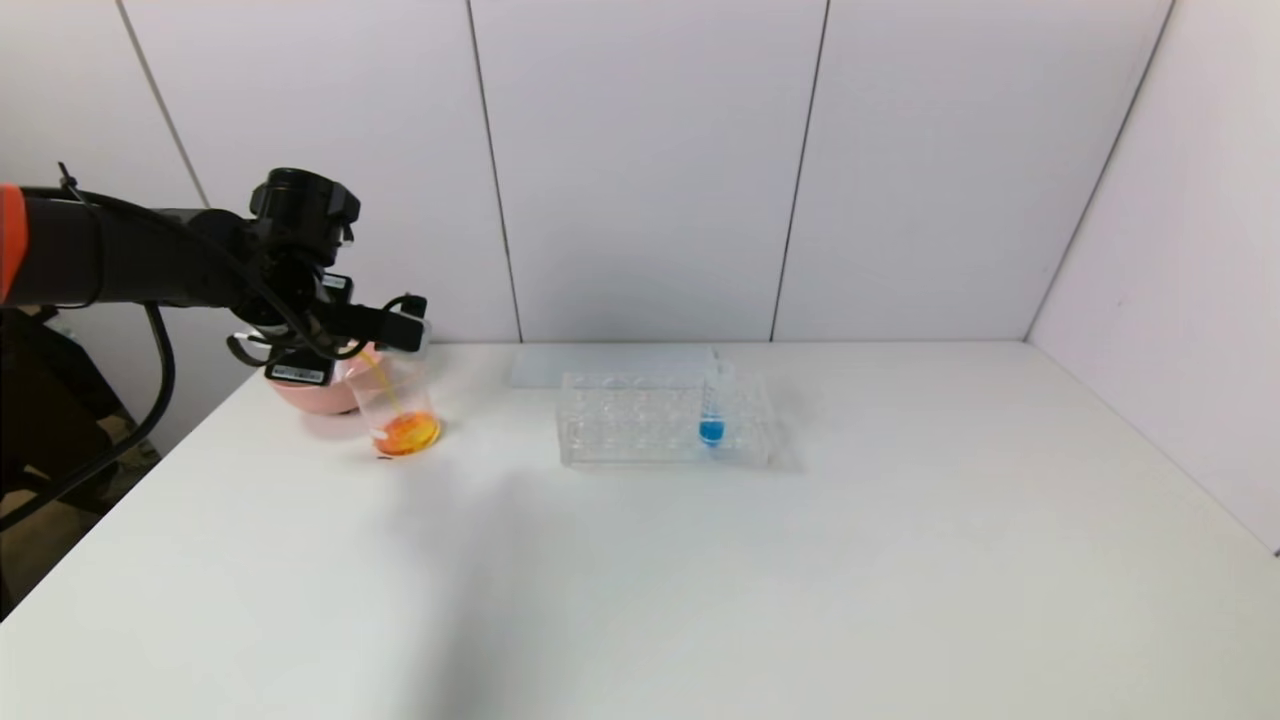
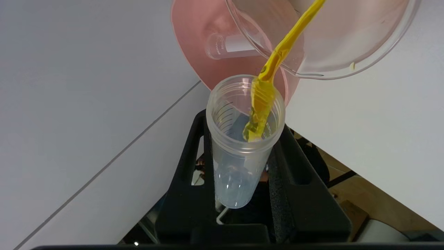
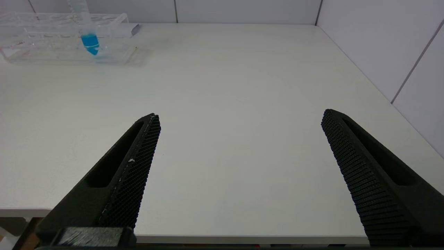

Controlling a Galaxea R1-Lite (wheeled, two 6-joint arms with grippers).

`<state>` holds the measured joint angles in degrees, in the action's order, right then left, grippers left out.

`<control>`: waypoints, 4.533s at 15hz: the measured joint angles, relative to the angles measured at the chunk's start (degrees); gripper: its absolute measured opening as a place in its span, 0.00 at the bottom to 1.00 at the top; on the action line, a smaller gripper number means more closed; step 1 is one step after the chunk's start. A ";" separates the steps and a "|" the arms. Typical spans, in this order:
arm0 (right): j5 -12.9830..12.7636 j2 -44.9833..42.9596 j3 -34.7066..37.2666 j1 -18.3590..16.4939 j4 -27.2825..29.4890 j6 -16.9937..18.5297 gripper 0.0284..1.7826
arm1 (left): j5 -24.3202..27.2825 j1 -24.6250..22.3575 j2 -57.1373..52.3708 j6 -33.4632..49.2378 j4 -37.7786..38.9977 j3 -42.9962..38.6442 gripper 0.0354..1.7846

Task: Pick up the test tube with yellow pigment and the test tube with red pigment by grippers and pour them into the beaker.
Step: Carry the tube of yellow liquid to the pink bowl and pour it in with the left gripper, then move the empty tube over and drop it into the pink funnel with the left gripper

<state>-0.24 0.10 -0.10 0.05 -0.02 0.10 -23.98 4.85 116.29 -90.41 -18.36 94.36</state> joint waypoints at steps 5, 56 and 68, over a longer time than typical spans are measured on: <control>0.02 0.00 0.00 0.02 0.00 0.00 0.95 | -2.36 0.82 0.33 -1.02 0.00 0.29 0.24; 0.00 0.00 0.00 0.00 0.00 0.00 0.95 | 25.02 -12.15 5.22 87.60 36.77 -6.02 0.24; 0.02 0.00 0.00 0.00 0.00 0.00 0.95 | 28.00 -12.34 10.26 87.54 38.03 -5.66 0.28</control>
<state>-0.22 0.10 -0.10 0.05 -0.02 0.10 4.02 -7.49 126.55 -2.86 19.68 88.70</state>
